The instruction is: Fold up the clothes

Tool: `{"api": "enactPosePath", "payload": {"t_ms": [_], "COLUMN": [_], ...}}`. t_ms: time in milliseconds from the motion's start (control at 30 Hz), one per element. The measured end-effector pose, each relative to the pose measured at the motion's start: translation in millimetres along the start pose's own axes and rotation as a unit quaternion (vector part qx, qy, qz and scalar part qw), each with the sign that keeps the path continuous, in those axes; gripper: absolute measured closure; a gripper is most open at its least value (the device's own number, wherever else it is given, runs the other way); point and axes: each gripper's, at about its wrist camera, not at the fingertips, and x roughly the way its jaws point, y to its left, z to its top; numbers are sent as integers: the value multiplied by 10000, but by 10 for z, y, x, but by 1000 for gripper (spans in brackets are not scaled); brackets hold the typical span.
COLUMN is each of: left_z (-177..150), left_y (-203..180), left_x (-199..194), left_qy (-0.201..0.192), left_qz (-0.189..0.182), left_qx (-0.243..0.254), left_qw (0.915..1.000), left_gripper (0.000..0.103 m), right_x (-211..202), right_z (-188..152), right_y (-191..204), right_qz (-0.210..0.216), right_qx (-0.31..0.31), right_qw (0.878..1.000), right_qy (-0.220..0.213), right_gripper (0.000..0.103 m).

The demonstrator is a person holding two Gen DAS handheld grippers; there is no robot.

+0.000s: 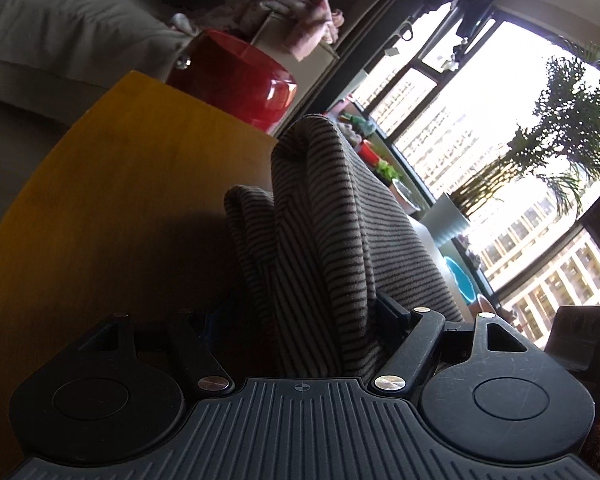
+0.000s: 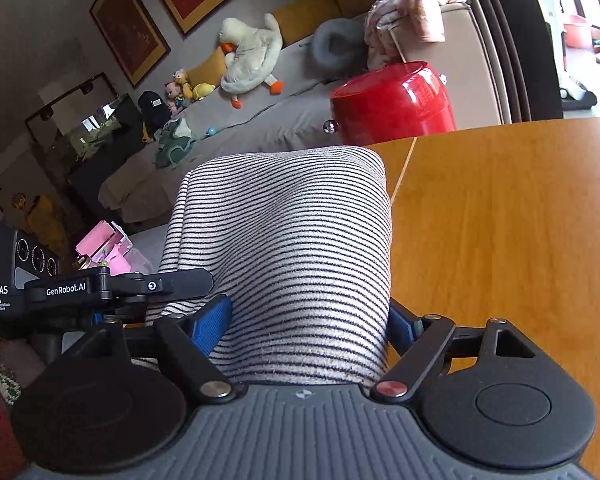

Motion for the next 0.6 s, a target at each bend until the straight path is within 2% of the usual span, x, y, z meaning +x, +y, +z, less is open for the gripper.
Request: {"api": "enactPosePath", "payload": {"t_ms": [267, 600], "left_z": [269, 409], "left_y": [354, 312], "left_x": [-77, 100], "left_qy": [-332, -485], "left_qz": [338, 435], "left_qx": [-216, -103], "left_qw": [9986, 9978], "left_gripper": [25, 25], "right_x": [494, 617], "right_z": [238, 366], "right_y": [230, 206], "right_qz": [-85, -421], "right_qx": [-625, -833], "right_qw": [9979, 9952], "right_qy": [-126, -288], "right_gripper": [19, 16]}}
